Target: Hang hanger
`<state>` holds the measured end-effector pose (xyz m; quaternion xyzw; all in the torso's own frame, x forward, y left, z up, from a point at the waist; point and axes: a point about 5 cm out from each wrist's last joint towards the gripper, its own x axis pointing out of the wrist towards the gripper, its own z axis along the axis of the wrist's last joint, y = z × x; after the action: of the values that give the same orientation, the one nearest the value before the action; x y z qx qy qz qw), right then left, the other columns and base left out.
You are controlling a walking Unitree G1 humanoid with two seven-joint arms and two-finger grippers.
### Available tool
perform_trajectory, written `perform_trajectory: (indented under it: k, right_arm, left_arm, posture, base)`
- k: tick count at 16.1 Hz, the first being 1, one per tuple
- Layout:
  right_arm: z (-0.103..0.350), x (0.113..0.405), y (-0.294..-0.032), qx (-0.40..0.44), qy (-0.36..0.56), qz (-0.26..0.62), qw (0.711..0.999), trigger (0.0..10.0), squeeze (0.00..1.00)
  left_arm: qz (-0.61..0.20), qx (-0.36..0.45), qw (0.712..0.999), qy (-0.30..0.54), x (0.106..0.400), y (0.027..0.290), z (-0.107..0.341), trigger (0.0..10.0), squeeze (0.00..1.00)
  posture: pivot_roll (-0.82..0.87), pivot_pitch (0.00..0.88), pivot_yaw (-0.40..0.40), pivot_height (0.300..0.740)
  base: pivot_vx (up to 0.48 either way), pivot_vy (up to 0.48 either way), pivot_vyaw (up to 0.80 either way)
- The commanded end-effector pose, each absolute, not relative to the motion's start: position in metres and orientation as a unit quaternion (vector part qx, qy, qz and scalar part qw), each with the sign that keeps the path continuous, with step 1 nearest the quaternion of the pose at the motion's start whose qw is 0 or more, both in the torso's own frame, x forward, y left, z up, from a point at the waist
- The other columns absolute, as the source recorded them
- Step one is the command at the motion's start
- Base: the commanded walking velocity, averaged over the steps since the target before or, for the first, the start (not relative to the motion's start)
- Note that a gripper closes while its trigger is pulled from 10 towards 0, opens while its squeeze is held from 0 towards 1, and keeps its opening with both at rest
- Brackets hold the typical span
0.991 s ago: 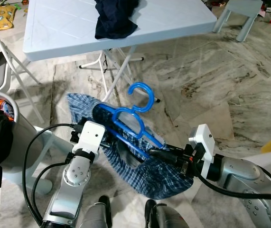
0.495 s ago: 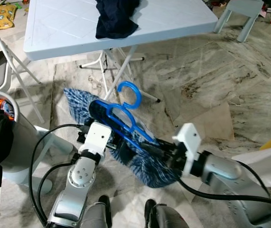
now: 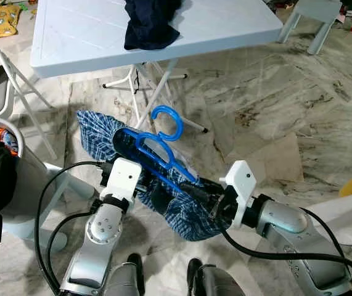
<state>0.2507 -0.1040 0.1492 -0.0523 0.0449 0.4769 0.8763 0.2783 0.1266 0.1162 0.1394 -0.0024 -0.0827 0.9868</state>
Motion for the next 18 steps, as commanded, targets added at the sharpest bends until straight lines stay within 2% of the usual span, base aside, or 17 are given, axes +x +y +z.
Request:
perform_trajectory:
  k: [1,3,5,7,11,16,17,18]
  right_arm:
    - [0.14,0.247,-0.108,-0.063,0.064,0.477,0.874,10.0,0.0]
    - [0.136,0.248,-0.111,-0.068,0.069,0.47,0.877,10.0,0.0]
    - [0.134,0.259,-0.114,-0.077,0.066,0.441,0.892,10.0,0.0]
    - [0.138,0.256,-0.114,-0.07,0.064,0.46,0.883,10.0,0.0]
    - [0.135,0.257,-0.13,-0.087,0.079,0.461,0.879,10.0,0.0]
    - [0.135,0.255,-0.128,-0.089,0.079,0.473,0.873,10.0,0.0]
    - [0.134,0.254,-0.126,-0.088,0.079,0.474,0.872,10.0,0.0]
    - [0.132,0.253,-0.123,-0.09,0.079,0.477,0.871,10.0,0.0]
  left_arm:
    - [-0.066,0.141,0.988,-0.017,0.279,0.135,0.122,0.0,0.0]
    - [-0.068,0.144,0.987,-0.019,0.28,0.135,0.124,0.0,0.0]
    - [-0.071,0.149,0.986,-0.009,0.28,0.134,0.12,0.0,0.0]
    - [-0.044,0.166,0.985,0.013,0.276,0.144,0.111,0.0,0.0]
    - [0.026,0.178,0.982,0.052,0.275,0.173,0.1,0.0,0.0]
    - [0.03,0.176,0.983,0.049,0.279,0.173,0.102,0.0,0.0]
    - [0.013,0.164,0.986,0.038,0.28,0.166,0.106,1.0,0.0]
    - [-0.013,0.146,0.989,0.022,0.281,0.153,0.113,10.0,0.0]
  posture:
    - [-0.03,0.264,-0.052,0.74]
    - [-0.03,0.262,-0.053,0.74]
    - [-0.03,0.263,-0.05,0.74]
    - [-0.03,0.263,-0.05,0.74]
    - [-0.03,0.269,-0.05,0.74]
    - [-0.03,0.268,-0.046,0.74]
    - [-0.03,0.268,-0.046,0.74]
    - [-0.03,0.267,-0.046,0.74]
  base:
    - [0.0,0.0,0.0]
    - [0.0,0.0,0.0]
    - [0.0,0.0,0.0]
    - [0.0,0.0,0.0]
    - [0.0,0.0,0.0]
    - [0.0,0.0,0.0]
    - [0.0,0.0,0.0]
    - [0.0,0.0,0.0]
